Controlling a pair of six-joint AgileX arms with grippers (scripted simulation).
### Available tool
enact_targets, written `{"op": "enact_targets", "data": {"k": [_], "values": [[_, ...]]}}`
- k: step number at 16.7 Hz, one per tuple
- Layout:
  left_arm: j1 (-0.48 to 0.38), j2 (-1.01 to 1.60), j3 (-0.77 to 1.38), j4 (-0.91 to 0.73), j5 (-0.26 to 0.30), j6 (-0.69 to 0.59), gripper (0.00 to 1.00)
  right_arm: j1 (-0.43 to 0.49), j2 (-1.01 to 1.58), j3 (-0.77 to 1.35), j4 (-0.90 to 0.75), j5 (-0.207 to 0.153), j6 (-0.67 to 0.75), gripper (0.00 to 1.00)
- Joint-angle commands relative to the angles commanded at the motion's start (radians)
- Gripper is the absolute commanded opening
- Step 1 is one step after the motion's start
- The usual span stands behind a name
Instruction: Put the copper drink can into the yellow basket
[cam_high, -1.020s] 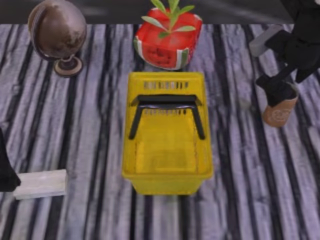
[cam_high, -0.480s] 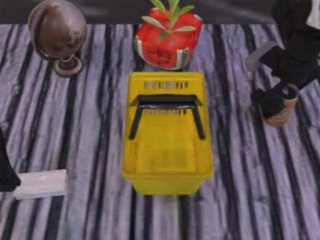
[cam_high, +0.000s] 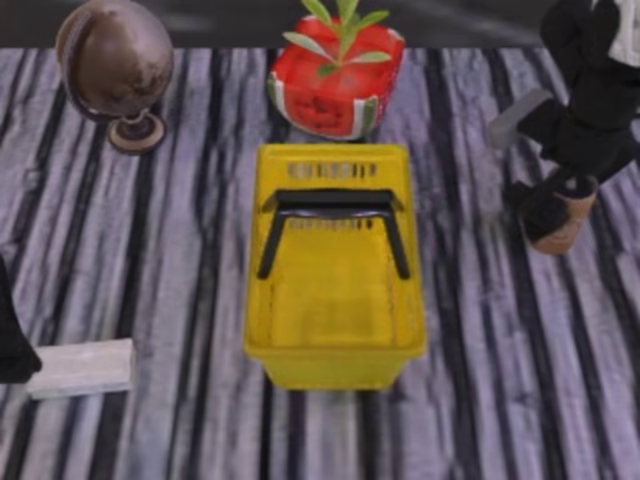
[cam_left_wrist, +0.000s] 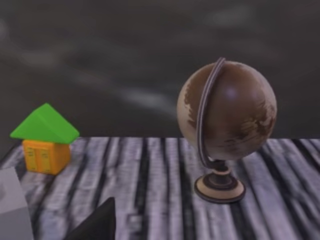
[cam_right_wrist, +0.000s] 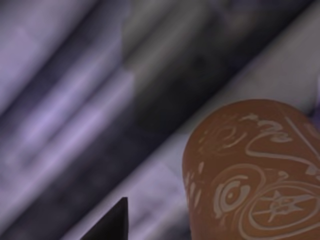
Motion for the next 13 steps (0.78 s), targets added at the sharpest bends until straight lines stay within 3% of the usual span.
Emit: {"op": "enact_targets", "data": {"k": [10,13], "values": [[0.000,0.000,0.000,0.000,0.000,0.000,1.00,0.000,0.000,0.000,0.000,0.000,0.000,0.02],[0.000,0.000,0.000,0.000,0.000,0.000,1.00,0.000,0.000,0.000,0.000,0.000,0.000,0.00]]}}
